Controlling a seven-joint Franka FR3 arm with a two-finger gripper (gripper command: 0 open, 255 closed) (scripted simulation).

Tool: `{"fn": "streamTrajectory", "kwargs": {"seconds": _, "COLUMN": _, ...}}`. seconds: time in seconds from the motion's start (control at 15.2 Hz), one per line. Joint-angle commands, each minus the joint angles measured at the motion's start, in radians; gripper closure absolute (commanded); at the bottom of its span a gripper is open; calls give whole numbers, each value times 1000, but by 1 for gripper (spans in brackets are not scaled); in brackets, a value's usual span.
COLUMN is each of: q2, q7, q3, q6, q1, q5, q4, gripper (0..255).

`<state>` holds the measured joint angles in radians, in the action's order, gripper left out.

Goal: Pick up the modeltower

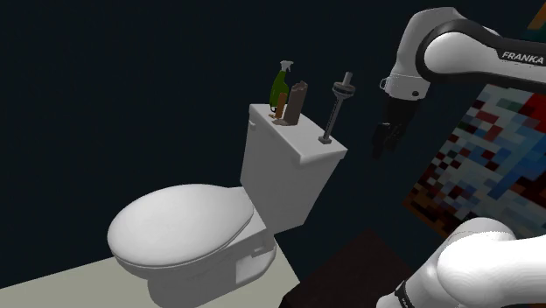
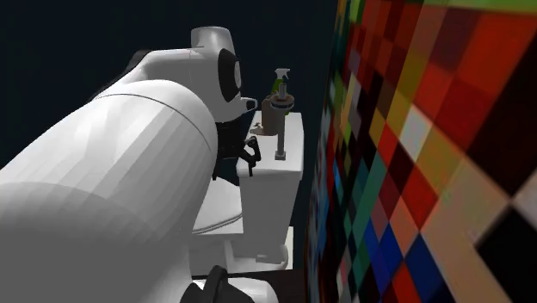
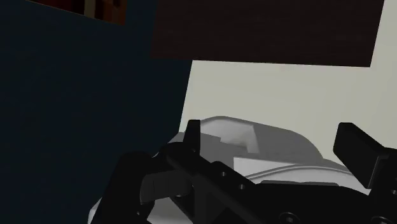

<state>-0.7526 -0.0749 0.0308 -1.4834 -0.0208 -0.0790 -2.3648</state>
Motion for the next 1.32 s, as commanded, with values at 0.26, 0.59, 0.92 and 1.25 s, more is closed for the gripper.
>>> {"fn": "streamTrajectory", "kwargs": {"seconds": 0.26, "q2": 152, "q7": 84, "q3": -2, "q6": -28, "q1": -32, "q5": 17, "q4": 141, "gripper": 0}}
{"fn": "streamTrajectory", "kwargs": {"seconds": 0.59, "q2": 330, "q7": 183, "q3": 6, "q6": -34, "q1": -69, "q5": 32, "q4": 336, "gripper": 0}}
{"fn": "streamTrajectory", "kwargs": {"seconds": 0.92, "q2": 504, "q7": 276, "q3": 23, "q6": -11, "q1": -102, "q5": 46, "q4": 556, "gripper": 0}}
{"fn": "streamTrajectory", "kwargs": {"seconds": 1.25, "q2": 681, "q7": 359, "q3": 52, "q6": 41, "q1": -134, "q5": 65, "q4": 811, "gripper": 0}}
